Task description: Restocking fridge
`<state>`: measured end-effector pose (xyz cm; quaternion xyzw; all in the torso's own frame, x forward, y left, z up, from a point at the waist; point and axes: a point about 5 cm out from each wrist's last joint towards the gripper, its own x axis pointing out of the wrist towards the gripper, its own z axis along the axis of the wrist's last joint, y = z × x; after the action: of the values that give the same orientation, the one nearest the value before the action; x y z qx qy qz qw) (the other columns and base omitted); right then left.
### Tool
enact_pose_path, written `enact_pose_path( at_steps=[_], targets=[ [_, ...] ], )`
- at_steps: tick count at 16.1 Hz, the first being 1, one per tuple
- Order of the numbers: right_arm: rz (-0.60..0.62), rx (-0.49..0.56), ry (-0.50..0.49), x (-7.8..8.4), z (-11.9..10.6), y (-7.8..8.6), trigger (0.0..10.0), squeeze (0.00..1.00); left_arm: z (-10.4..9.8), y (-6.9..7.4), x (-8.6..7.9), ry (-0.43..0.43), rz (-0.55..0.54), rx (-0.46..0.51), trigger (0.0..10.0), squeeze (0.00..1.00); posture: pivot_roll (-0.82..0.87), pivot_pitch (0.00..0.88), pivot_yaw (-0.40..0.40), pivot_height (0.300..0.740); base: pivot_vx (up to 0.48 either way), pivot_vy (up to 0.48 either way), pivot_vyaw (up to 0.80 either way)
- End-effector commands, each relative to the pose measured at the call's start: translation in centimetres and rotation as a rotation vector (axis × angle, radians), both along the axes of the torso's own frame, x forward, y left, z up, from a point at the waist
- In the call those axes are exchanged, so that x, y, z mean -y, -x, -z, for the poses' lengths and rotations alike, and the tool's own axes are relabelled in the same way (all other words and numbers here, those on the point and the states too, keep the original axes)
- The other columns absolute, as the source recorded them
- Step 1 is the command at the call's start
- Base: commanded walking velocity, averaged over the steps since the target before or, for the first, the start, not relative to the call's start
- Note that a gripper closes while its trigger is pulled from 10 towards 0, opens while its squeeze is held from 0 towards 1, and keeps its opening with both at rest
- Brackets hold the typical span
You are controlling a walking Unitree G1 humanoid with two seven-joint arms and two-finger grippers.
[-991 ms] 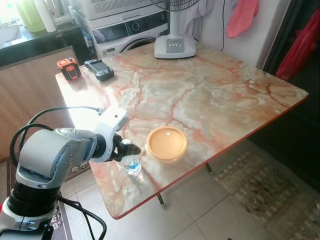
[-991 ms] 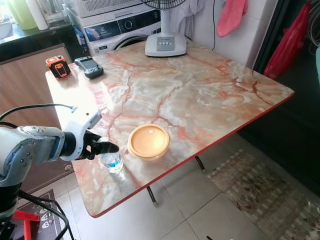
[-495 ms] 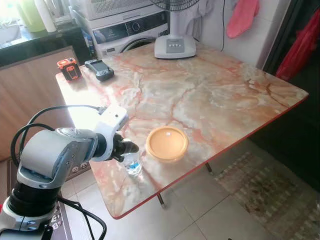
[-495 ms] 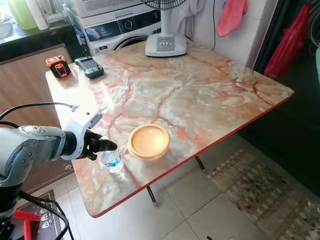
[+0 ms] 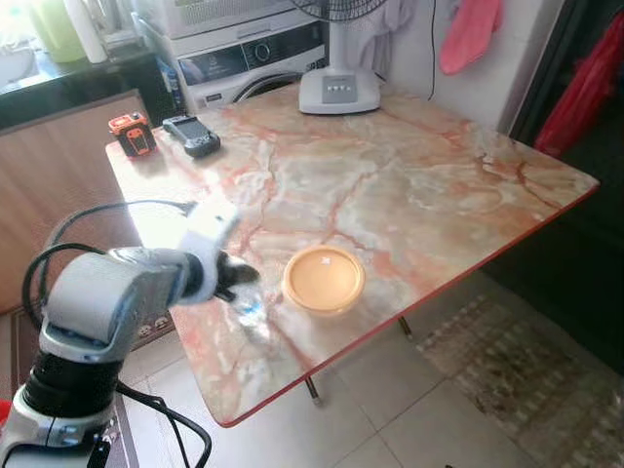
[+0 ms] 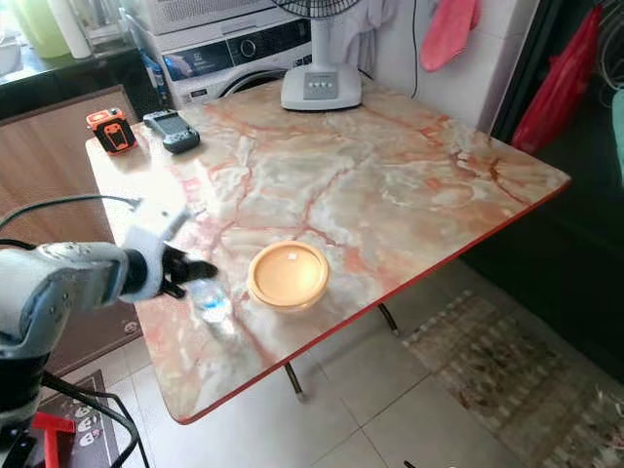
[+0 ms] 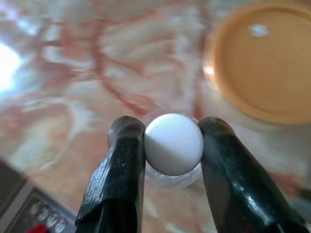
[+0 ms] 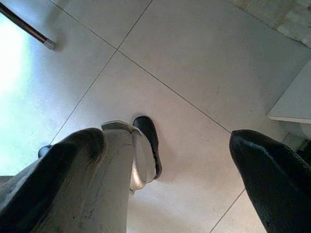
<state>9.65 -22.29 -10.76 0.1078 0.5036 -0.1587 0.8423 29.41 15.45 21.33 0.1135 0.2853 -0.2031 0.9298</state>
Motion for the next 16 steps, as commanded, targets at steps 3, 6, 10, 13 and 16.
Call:
enact_pose_path(
  at_steps=[3, 6, 10, 13, 16],
  targets=[
    [-0.006, -0.037, -0.021, -0.7, 0.4, 0.8, 10.0, 0.0, -2.9, -1.7, -4.2, 0.005, -0.276, 0.194, 0.0, 0.0, 0.02, 0.0, 0.045, 0.74, 0.0, 0.0, 0.0],
    [-0.007, -0.036, -0.025, -0.8, 0.4, 0.7, 10.0, 0.0, -3.2, -2.1, -8.4, 0.008, -0.499, 0.28, 0.0, 0.0, 0.02, 0.0, 0.05, 0.74, 0.0, 0.0, 0.0],
    [-0.002, -0.033, -0.027, -1.0, 0.4, 0.6, 10.0, 0.0, 1.7, -1.5, -13.8, -0.128, -0.743, 0.279, 10.0, 0.0, 0.02, 0.0, 0.058, 0.74, 0.0, 0.0, 0.0],
    [-0.002, -0.032, -0.029, -1.0, 0.4, 0.6, 10.0, 0.0, 6.2, -0.2, -16.2, -0.242, -0.845, 0.344, 10.0, 0.0, 0.01, 0.0, 0.06, 0.74, 0.0, 0.0, 0.0],
    [0.0, -0.032, -0.028, -0.9, 0.4, 0.6, 10.0, 0.0, 12.1, 1.9, -16.3, -0.076, -0.849, 0.258, 10.0, 0.0, 0.02, 0.0, 0.056, 0.74, 0.0, 0.0, 0.0]
  ],
)
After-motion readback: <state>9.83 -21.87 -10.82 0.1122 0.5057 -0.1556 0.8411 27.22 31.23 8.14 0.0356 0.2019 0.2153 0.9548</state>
